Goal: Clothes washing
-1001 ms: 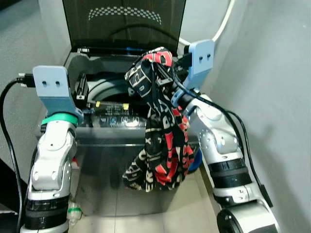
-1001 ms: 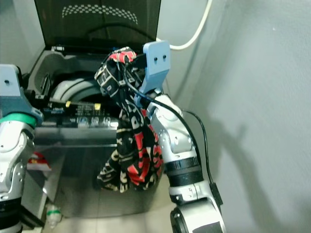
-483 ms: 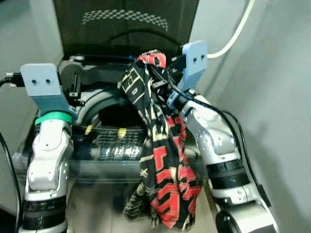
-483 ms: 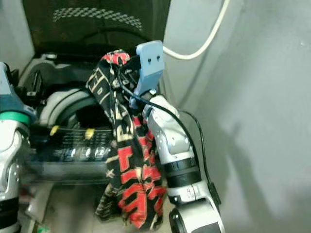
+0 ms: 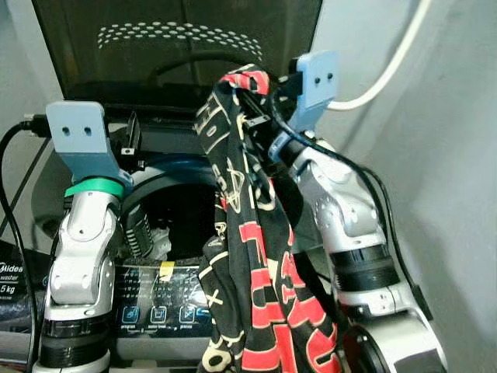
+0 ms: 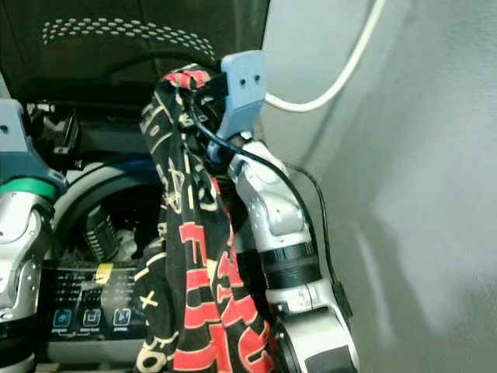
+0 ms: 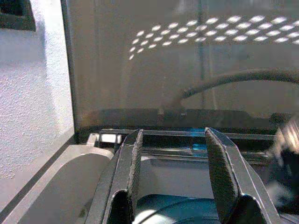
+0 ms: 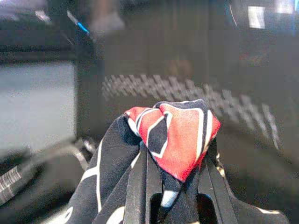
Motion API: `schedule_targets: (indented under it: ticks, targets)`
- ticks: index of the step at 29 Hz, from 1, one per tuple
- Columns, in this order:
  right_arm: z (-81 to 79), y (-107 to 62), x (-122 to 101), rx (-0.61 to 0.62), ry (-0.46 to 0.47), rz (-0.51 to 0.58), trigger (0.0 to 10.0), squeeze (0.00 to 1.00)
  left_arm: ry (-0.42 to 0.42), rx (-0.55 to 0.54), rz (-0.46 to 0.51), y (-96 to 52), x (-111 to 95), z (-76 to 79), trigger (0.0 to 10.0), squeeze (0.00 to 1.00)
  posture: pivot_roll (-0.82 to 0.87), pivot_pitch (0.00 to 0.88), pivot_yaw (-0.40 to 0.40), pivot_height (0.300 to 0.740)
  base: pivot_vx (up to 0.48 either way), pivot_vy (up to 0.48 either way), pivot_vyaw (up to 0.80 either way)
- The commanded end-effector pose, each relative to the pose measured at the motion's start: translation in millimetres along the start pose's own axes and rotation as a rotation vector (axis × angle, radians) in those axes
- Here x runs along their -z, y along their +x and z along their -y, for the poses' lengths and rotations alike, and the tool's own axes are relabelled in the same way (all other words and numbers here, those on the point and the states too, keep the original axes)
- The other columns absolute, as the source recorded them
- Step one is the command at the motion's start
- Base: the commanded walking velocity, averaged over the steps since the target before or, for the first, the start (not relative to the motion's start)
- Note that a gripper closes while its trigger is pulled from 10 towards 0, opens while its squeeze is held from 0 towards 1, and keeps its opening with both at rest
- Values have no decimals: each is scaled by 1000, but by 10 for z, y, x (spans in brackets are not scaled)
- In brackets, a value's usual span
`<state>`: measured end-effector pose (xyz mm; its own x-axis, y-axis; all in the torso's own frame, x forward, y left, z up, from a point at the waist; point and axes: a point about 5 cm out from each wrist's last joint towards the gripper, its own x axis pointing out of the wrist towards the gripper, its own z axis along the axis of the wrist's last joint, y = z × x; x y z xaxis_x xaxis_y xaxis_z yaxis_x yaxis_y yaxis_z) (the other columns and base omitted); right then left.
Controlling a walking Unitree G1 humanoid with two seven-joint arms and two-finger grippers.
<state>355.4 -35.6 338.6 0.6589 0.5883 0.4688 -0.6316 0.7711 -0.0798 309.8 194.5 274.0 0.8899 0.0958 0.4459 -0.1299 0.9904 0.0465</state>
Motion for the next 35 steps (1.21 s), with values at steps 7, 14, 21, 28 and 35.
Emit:
schedule_targets:
  ticks: [7,14,21,28,35]
  targets:
    - [-126,499,-1066,-59,79,388,10000,0,36,19,12,-13,5,28,10000,0,160,18,-3,740,0,0,0]
    - [82,662,-1390,25,435,438,10000,0,72,-33,29,-74,-28,-65,10000,0,182,15,-37,740,0,0,0]
    - [-438,735,-236,-183,338,-45,10000,0,81,-40,33,-92,-32,-80,10000,0,189,12,-47,740,0,0,0]
    - [-668,346,849,-291,-61,-421,10000,0,76,-19,44,-87,-44,-44,10000,0,187,11,-41,740,0,0,0]
    - [-530,210,1042,-252,-97,-527,10000,0,59,16,46,-93,-53,0,10000,0,186,19,-32,740,0,0,0]
